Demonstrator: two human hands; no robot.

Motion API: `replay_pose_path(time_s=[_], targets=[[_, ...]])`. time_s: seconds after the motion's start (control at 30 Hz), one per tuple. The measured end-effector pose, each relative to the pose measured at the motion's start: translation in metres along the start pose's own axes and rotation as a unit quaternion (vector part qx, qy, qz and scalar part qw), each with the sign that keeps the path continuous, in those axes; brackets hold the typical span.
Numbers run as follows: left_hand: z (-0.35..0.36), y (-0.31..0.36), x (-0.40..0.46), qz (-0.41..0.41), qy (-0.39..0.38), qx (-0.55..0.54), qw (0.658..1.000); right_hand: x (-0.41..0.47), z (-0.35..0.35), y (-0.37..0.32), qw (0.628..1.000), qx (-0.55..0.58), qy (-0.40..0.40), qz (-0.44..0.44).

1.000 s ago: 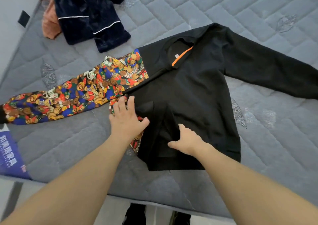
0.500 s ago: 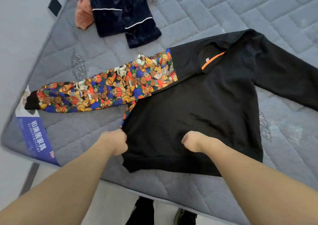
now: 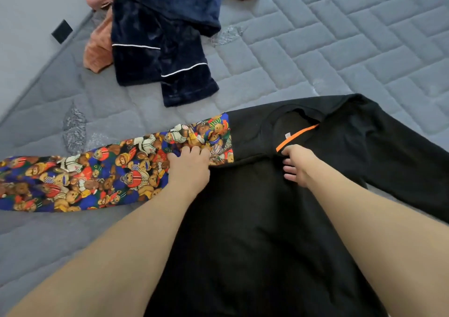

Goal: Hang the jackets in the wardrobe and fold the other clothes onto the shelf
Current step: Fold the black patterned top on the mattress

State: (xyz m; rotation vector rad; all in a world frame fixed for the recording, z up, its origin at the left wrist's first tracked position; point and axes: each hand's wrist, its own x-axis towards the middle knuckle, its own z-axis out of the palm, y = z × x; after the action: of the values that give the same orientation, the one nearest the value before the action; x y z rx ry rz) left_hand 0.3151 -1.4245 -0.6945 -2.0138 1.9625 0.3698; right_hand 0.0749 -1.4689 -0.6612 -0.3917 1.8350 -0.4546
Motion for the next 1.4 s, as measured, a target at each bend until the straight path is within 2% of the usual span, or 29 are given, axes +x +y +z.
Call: replay_pose_path(time_s=[0.07,0.1,0.17,0.23,0.27,0.3,0.33,0.4,0.43,0.5,0.57,0.63,0.7,0.8,0.87,1.0,1.17,1.3,1.4], targets=[[-0.030,-0.012,0.028,-0.070,0.016,-0.112,0.991,0.011,0.009,-0.016,0.998,0.041,-0.022,-0.049],[-0.051,-0.023,0.047,-0.125,0.048,-0.160,0.978,0.015,0.013,-0.027,0.993,0.051,-0.042,-0.098],[-0.104,-0.047,0.082,-0.223,0.186,-0.173,0.941,0.016,0.016,-0.051,0.974,0.009,-0.074,-0.213],[-0.141,-0.051,0.103,-0.263,0.319,-0.110,0.904,0.020,0.013,-0.068,0.932,-0.157,-0.053,-0.323],[-0.150,-0.040,0.108,-0.229,0.353,-0.095,0.902,0.027,0.009,-0.072,0.891,-0.274,-0.010,-0.362],[-0.152,-0.021,0.110,-0.165,0.360,-0.083,0.915,0.035,0.003,-0.073,0.848,-0.371,0.043,-0.376],[-0.145,0.001,0.109,-0.097,0.339,-0.070,0.933,0.043,-0.002,-0.073,0.820,-0.432,0.085,-0.367],[-0.111,0.043,0.106,-0.012,0.227,-0.071,0.971,0.059,-0.012,-0.068,0.810,-0.486,0.130,-0.303],[-0.089,0.056,0.108,-0.007,0.154,-0.082,0.985,0.069,-0.017,-0.065,0.810,-0.502,0.138,-0.270],[-0.051,0.060,0.126,-0.050,0.039,-0.128,0.990,0.092,-0.027,-0.061,0.810,-0.518,0.146,-0.232],[-0.025,0.049,0.150,-0.091,-0.033,-0.163,0.982,0.116,-0.031,-0.063,0.811,-0.519,0.152,-0.224],[-0.006,0.038,0.168,-0.096,-0.068,-0.156,0.981,0.139,-0.027,-0.061,0.811,-0.518,0.160,-0.222],[0.011,0.036,0.170,-0.085,-0.030,-0.127,0.988,0.155,-0.018,-0.049,0.793,-0.519,0.200,-0.249],[0.034,0.041,0.163,-0.070,0.111,-0.062,0.989,0.168,-0.010,-0.032,0.753,-0.520,0.266,-0.304],[0.037,0.041,0.165,-0.062,0.146,-0.044,0.986,0.176,-0.014,-0.039,0.728,-0.537,0.263,-0.334],[0.031,0.039,0.166,-0.042,0.165,-0.008,0.985,0.193,-0.020,-0.074,0.680,-0.569,0.218,-0.408],[0.002,0.041,0.214,0.076,0.183,0.020,0.980,0.209,-0.015,-0.107,0.692,-0.553,0.224,-0.407],[-0.023,0.062,0.272,0.004,0.192,-0.019,0.981,0.226,-0.010,-0.134,0.695,-0.541,0.227,-0.416],[-0.032,0.069,0.290,0.002,0.198,-0.048,0.979,0.232,-0.009,-0.140,0.702,-0.513,0.230,-0.436]])
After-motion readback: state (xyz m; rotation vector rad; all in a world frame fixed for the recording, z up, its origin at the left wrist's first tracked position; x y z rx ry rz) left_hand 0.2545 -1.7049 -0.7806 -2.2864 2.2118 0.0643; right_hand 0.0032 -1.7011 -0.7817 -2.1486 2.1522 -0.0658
